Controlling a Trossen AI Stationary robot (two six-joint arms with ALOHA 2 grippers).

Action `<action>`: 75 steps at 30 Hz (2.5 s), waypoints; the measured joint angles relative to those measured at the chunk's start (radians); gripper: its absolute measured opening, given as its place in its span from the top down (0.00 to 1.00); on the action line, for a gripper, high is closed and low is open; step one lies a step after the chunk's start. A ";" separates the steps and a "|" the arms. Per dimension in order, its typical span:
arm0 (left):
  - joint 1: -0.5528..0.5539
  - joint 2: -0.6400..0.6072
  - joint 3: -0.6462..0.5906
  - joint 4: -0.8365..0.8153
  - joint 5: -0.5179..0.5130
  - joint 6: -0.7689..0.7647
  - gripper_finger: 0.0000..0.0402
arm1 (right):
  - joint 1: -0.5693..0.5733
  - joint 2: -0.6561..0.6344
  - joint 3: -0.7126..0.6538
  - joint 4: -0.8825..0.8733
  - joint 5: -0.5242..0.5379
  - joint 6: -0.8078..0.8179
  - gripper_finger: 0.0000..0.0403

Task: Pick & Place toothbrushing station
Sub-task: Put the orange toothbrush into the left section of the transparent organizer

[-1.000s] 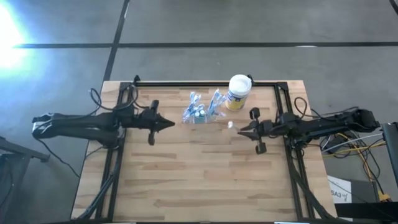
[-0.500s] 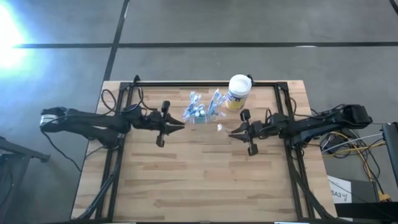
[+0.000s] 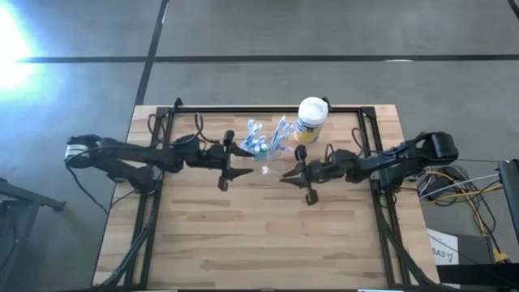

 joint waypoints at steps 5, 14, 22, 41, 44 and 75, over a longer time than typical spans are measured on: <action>-0.024 0.049 0.062 0.001 0.002 0.017 0.40 | -0.001 0.068 0.037 0.006 0.000 0.002 0.94; -0.048 0.130 0.117 -0.002 0.002 0.034 0.40 | -0.004 0.072 0.040 0.008 0.003 -0.001 0.94; -0.069 0.202 0.199 -0.002 0.008 0.040 0.40 | -0.005 0.071 0.039 0.007 0.038 -0.003 0.94; -0.075 0.238 0.256 -0.017 0.015 0.041 0.94 | -0.004 0.064 0.031 0.012 0.058 -0.004 0.94; -0.075 0.238 0.256 -0.020 0.014 0.033 0.94 | -0.004 0.064 0.031 0.011 0.070 -0.013 0.94; -0.084 -0.463 -0.110 -0.439 -0.176 0.012 0.94 | -0.002 -0.684 -0.381 -0.179 0.217 0.046 0.89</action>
